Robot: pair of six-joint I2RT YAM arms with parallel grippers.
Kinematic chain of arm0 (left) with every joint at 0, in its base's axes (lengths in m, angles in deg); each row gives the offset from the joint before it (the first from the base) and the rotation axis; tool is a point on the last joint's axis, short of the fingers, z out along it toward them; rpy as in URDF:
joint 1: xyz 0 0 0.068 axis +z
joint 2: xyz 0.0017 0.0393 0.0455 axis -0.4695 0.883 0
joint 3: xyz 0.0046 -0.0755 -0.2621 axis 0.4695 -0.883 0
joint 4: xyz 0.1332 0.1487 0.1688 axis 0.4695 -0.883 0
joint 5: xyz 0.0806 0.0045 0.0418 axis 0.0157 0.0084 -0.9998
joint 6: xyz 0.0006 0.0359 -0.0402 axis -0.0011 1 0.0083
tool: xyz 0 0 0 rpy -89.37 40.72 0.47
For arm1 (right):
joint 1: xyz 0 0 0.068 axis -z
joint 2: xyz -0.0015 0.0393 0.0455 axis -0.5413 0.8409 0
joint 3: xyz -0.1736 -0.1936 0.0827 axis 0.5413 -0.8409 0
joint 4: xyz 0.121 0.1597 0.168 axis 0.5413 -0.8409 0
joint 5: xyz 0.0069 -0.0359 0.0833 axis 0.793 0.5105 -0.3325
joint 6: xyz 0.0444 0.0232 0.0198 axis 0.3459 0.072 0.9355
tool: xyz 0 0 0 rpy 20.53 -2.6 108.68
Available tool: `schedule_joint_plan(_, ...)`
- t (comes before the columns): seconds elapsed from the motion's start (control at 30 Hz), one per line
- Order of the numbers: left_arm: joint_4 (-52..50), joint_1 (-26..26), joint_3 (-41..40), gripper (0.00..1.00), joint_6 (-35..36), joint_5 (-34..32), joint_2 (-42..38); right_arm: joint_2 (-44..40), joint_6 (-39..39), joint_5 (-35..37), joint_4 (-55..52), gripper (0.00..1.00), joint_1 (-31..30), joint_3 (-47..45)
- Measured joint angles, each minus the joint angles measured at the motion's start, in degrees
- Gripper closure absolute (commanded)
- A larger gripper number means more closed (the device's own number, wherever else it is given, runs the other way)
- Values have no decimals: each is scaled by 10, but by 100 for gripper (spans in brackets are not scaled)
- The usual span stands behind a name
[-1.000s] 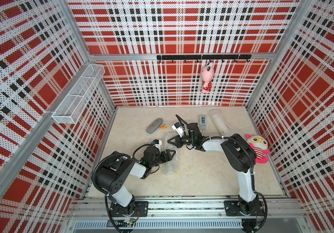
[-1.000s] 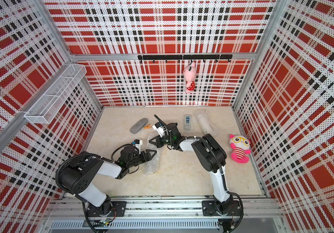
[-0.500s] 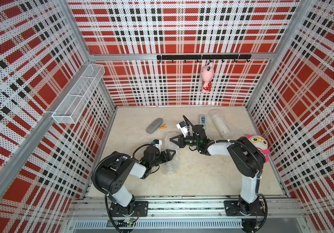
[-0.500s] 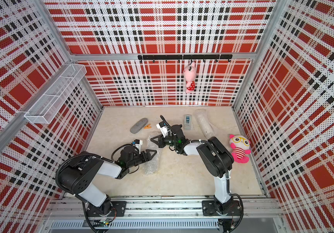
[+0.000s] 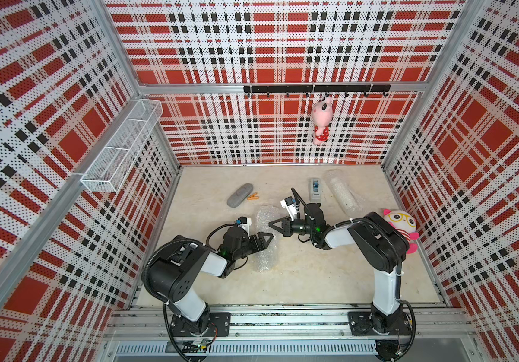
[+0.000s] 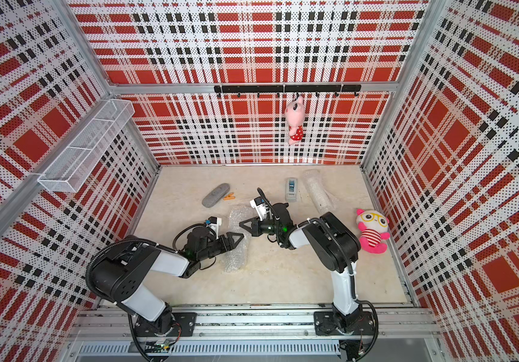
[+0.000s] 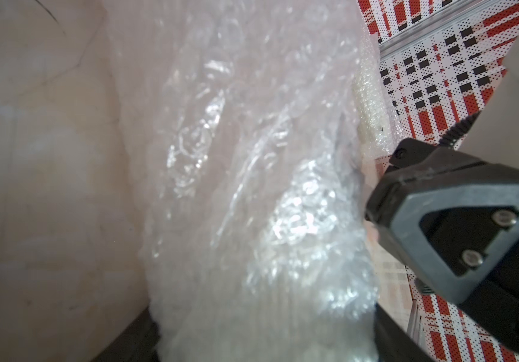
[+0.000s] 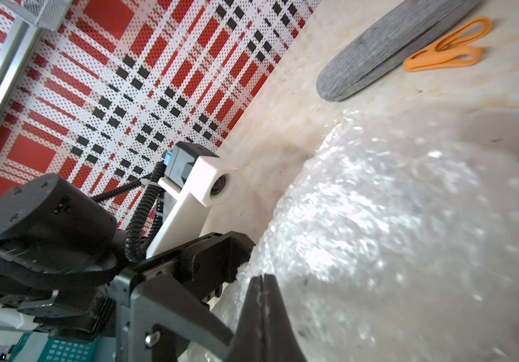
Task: Wrap vases in bubble wrap
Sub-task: Stick the tape on the bubble wrap, then move the wrapped vase to the center of the board.
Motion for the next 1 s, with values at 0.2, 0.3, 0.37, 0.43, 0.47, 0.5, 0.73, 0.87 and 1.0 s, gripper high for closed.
schedule_joint_plan(0.2,0,0,0,75,0,0,0,-26,3,0,16,100,10,-55)
schedule_joint_plan(0.3,0,0,0,75,0,1,0,-21,3,-1,17,100,10,-67)
schedule_joint_plan(0.37,0,0,0,76,-1,1,0,-7,2,0,21,100,10,-61)
schedule_joint_plan(0.43,0,0,0,76,-2,1,0,18,1,0,23,100,10,-47)
schedule_joint_plan(0.47,-1,0,1,76,-3,0,0,27,2,-2,26,100,11,-42)
schedule_joint_plan(0.5,-2,1,1,76,-4,-1,-1,33,3,-8,29,100,11,-38)
schedule_joint_plan(0.73,-14,0,7,90,-10,-2,-3,-1,-21,17,-26,84,23,-43)
schedule_joint_plan(0.87,-52,-9,30,87,-13,-18,-8,-84,-63,80,-126,50,55,-66)
schedule_joint_plan(1.0,-147,-28,97,83,-8,-62,-3,-157,-94,146,-205,42,86,-75)
